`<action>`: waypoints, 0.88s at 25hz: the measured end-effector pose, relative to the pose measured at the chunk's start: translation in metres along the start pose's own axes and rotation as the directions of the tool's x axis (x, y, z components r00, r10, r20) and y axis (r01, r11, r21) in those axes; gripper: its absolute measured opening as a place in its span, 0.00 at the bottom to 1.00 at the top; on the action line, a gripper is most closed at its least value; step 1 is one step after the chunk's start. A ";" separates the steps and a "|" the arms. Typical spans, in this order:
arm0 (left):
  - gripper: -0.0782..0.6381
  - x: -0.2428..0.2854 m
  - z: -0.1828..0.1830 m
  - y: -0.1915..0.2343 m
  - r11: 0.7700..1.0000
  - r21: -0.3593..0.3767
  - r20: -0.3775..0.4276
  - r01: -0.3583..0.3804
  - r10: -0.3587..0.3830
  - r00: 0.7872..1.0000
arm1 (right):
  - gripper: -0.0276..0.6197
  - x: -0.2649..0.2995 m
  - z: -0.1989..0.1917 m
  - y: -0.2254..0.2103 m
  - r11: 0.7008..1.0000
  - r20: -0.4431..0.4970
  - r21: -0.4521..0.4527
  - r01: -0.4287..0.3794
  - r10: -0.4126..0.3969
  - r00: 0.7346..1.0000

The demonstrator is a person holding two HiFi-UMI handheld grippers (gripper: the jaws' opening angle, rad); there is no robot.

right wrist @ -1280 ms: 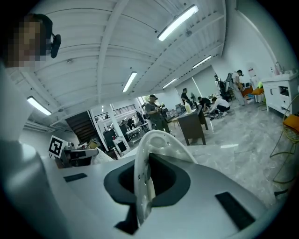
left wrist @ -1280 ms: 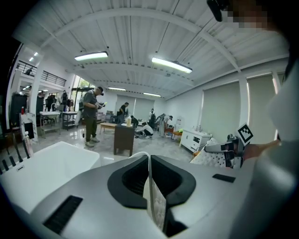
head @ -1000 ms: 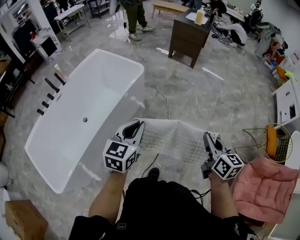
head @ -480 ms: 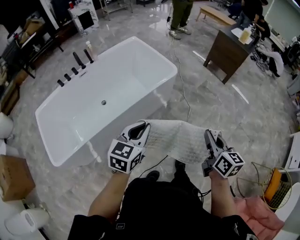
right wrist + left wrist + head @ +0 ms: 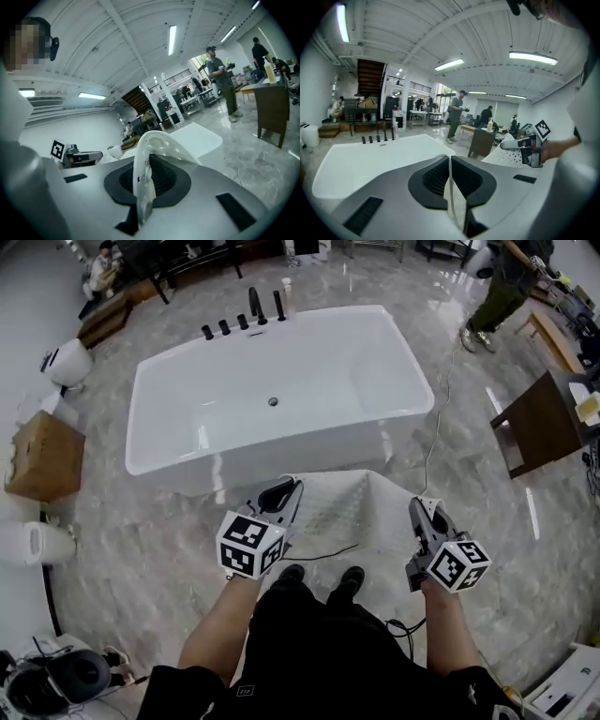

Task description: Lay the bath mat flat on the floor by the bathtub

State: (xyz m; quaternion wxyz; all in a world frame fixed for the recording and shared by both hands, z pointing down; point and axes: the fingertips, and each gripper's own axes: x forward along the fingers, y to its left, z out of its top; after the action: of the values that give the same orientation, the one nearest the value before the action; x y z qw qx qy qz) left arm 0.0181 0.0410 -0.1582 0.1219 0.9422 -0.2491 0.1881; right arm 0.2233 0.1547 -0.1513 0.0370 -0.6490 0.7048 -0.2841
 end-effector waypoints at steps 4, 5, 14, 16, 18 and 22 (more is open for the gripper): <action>0.14 -0.014 -0.014 0.008 0.995 -0.056 0.009 -0.085 0.086 0.996 | 0.07 0.022 -0.011 0.005 0.997 -0.068 -0.020 -0.079 0.078 0.995; 0.14 -0.020 -0.018 0.012 0.993 -0.068 0.010 -0.100 0.101 0.995 | 0.07 0.028 -0.014 0.009 0.996 -0.081 -0.021 -0.092 0.090 0.993; 0.14 -0.075 -0.068 0.048 0.971 -0.155 0.028 -0.180 0.186 0.982 | 0.07 0.073 -0.047 0.063 0.986 -0.185 -0.054 -0.155 0.143 0.972; 0.14 -0.078 -0.082 0.055 0.968 -0.170 0.021 -0.186 0.192 0.981 | 0.07 0.084 -0.056 0.072 0.984 -0.208 -0.063 -0.169 0.153 0.966; 0.14 -0.077 -0.094 0.063 0.963 -0.185 0.010 -0.195 0.200 0.980 | 0.07 0.097 -0.064 0.079 0.979 -0.234 -0.074 -0.188 0.166 0.958; 0.14 -0.068 -0.112 0.075 0.949 -0.226 -0.011 -0.221 0.225 0.974 | 0.07 0.124 -0.079 0.085 0.967 -0.298 -0.087 -0.241 0.206 0.932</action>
State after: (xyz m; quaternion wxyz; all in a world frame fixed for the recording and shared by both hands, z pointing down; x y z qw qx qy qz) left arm -0.1084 0.0427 -0.0756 0.2044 0.8894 -0.3745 0.1642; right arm 0.0948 0.0663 -0.0843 -0.0730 -0.5176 0.7881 -0.3251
